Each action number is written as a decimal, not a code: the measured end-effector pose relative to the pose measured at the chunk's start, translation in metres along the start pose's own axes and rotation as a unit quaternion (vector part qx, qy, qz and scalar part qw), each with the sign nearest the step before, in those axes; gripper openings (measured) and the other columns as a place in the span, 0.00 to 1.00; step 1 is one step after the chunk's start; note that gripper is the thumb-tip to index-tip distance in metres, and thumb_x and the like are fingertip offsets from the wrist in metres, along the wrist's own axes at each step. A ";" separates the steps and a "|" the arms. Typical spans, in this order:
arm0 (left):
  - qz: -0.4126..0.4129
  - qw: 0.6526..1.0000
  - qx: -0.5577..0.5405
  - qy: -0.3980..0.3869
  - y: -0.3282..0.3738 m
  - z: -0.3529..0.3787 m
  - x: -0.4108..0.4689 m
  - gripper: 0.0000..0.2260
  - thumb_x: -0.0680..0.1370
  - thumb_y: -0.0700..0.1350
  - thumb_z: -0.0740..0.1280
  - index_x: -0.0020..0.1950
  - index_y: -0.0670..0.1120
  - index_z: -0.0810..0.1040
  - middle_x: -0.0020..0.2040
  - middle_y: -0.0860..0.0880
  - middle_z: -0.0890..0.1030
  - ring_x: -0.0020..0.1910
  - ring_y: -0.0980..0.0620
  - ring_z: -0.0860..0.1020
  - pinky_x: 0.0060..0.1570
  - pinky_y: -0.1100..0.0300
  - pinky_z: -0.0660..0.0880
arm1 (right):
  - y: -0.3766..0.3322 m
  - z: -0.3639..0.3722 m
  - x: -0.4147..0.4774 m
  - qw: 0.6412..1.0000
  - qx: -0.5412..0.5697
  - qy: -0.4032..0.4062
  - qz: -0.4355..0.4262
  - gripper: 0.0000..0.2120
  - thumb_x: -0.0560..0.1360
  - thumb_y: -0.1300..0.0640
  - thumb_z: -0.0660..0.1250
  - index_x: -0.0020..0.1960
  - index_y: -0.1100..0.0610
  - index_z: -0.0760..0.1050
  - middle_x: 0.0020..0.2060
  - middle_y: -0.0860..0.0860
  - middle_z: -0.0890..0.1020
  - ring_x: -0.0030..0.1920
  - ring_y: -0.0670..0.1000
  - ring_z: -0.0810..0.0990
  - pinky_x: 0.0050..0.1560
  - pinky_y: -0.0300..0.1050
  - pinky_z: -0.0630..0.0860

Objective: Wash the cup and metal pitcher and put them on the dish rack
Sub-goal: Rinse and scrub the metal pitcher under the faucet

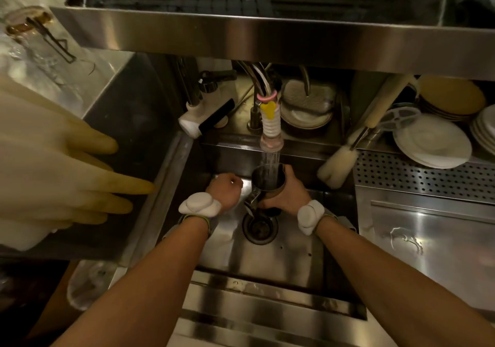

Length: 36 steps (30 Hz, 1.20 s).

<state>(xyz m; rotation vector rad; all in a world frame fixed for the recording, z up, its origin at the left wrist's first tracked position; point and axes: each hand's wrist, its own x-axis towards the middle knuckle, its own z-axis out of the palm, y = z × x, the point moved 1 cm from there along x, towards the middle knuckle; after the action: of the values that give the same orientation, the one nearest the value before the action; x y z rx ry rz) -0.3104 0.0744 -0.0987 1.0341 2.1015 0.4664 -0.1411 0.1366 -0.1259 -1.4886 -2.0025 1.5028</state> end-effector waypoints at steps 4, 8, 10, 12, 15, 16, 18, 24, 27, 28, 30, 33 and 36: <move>0.002 1.000 0.006 -0.004 -0.003 -0.001 0.003 0.12 0.79 0.45 0.60 0.56 0.45 0.81 0.58 0.41 0.81 0.61 0.41 0.77 0.63 0.52 0.72 | 0.001 -0.004 0.000 1.000 -0.010 -0.009 0.001 0.49 0.56 0.56 0.82 0.69 0.54 0.58 0.57 0.47 0.74 0.58 0.49 0.75 0.58 0.43 0.73; 0.004 1.000 0.006 -0.005 -0.002 0.000 0.002 0.12 0.79 0.44 0.60 0.56 0.43 0.81 0.59 0.41 0.81 0.62 0.41 0.76 0.64 0.51 0.72 | -0.002 0.006 0.000 1.000 0.009 -0.018 0.001 0.49 0.56 0.57 0.82 0.69 0.54 0.58 0.59 0.49 0.76 0.59 0.51 0.76 0.60 0.47 0.75; 0.006 1.000 0.001 -0.007 -0.003 0.000 0.003 0.12 0.79 0.43 0.60 0.56 0.43 0.81 0.59 0.41 0.81 0.62 0.41 0.76 0.64 0.52 0.72 | 0.001 0.006 -0.002 1.000 0.000 -0.019 0.001 0.48 0.56 0.57 0.82 0.69 0.54 0.59 0.58 0.49 0.76 0.59 0.51 0.76 0.58 0.44 0.75; 0.007 1.000 0.003 -0.010 -0.003 0.001 0.002 0.12 0.79 0.43 0.60 0.56 0.43 0.81 0.59 0.41 0.81 0.62 0.41 0.76 0.63 0.53 0.72 | 0.001 0.004 -0.001 1.000 -0.010 -0.009 -0.002 0.48 0.56 0.58 0.82 0.69 0.55 0.59 0.60 0.50 0.75 0.60 0.51 0.75 0.57 0.42 0.73; -0.006 1.000 0.008 -0.023 -0.006 0.003 -0.001 0.13 0.80 0.44 0.60 0.57 0.42 0.80 0.59 0.40 0.81 0.61 0.41 0.77 0.62 0.53 0.73 | -0.001 0.005 -0.001 1.000 0.003 -0.021 0.009 0.49 0.57 0.57 0.82 0.70 0.55 0.58 0.61 0.50 0.75 0.58 0.49 0.74 0.57 0.41 0.72; -0.013 0.999 0.009 -0.029 -0.006 0.004 -0.002 0.13 0.80 0.44 0.59 0.57 0.41 0.80 0.59 0.40 0.81 0.61 0.41 0.77 0.62 0.53 0.73 | 0.000 0.005 -0.004 0.999 0.002 -0.027 0.016 0.49 0.57 0.56 0.82 0.71 0.55 0.58 0.61 0.50 0.75 0.58 0.49 0.75 0.56 0.41 0.72; -0.018 0.999 0.010 -0.039 -0.006 0.003 -0.006 0.14 0.80 0.45 0.59 0.57 0.40 0.81 0.59 0.40 0.81 0.61 0.41 0.77 0.61 0.53 0.74 | 0.004 0.001 -0.010 0.999 -0.011 -0.034 0.034 0.48 0.58 0.56 0.81 0.71 0.54 0.60 0.61 0.50 0.76 0.59 0.51 0.75 0.57 0.43 0.72; -0.008 0.999 0.019 -0.049 0.002 -0.003 -0.024 0.13 0.80 0.47 0.61 0.54 0.41 0.81 0.57 0.40 0.82 0.58 0.41 0.78 0.58 0.54 0.74 | 0.004 -0.023 -0.024 0.987 -0.127 -0.042 0.084 0.46 0.59 0.51 0.79 0.72 0.52 0.62 0.62 0.53 0.77 0.60 0.55 0.77 0.61 0.48 0.75; -0.008 0.997 0.029 -0.078 0.001 -0.001 -0.025 0.14 0.78 0.47 0.63 0.54 0.39 0.82 0.56 0.40 0.82 0.58 0.40 0.79 0.60 0.52 0.75 | -0.003 -0.029 -0.026 0.979 -0.155 -0.044 0.123 0.48 0.62 0.49 0.79 0.73 0.55 0.55 0.65 0.56 0.73 0.61 0.58 0.76 0.59 0.49 0.75; -0.008 0.996 0.028 -0.090 0.002 -0.002 -0.028 0.14 0.78 0.47 0.63 0.54 0.38 0.82 0.56 0.39 0.82 0.58 0.40 0.79 0.60 0.51 0.75 | -0.007 -0.030 -0.026 0.978 -0.158 -0.038 0.131 0.48 0.62 0.48 0.79 0.73 0.57 0.54 0.66 0.56 0.72 0.62 0.59 0.75 0.59 0.48 0.74; -0.007 0.994 0.016 -0.112 0.003 -0.002 -0.032 0.15 0.79 0.47 0.62 0.55 0.37 0.81 0.57 0.37 0.82 0.57 0.39 0.79 0.60 0.49 0.75 | -0.015 -0.030 -0.024 0.977 -0.146 -0.030 0.152 0.49 0.62 0.45 0.78 0.72 0.59 0.54 0.68 0.56 0.70 0.64 0.59 0.73 0.57 0.47 0.73; -0.013 0.991 -0.038 -0.127 0.011 -0.001 -0.036 0.19 0.81 0.52 0.59 0.55 0.37 0.79 0.50 0.37 0.82 0.42 0.43 0.81 0.49 0.52 0.78 | -0.027 -0.030 -0.017 0.978 -0.124 -0.019 0.167 0.47 0.62 0.38 0.75 0.71 0.59 0.59 0.66 0.56 0.72 0.63 0.58 0.74 0.51 0.44 0.71; -0.035 0.982 -0.113 -0.146 0.016 0.002 -0.034 0.18 0.82 0.54 0.57 0.57 0.41 0.76 0.47 0.40 0.80 0.39 0.46 0.79 0.46 0.51 0.80 | -0.038 -0.022 -0.007 0.983 -0.098 0.010 0.156 0.45 0.63 0.35 0.73 0.70 0.59 0.63 0.66 0.56 0.73 0.62 0.58 0.75 0.50 0.42 0.69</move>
<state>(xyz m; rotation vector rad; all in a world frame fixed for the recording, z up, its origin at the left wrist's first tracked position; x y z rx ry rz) -0.2870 0.0572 -0.0752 0.8378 1.7738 0.4752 -0.1450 0.1454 -0.0821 -1.9660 -2.0279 1.4237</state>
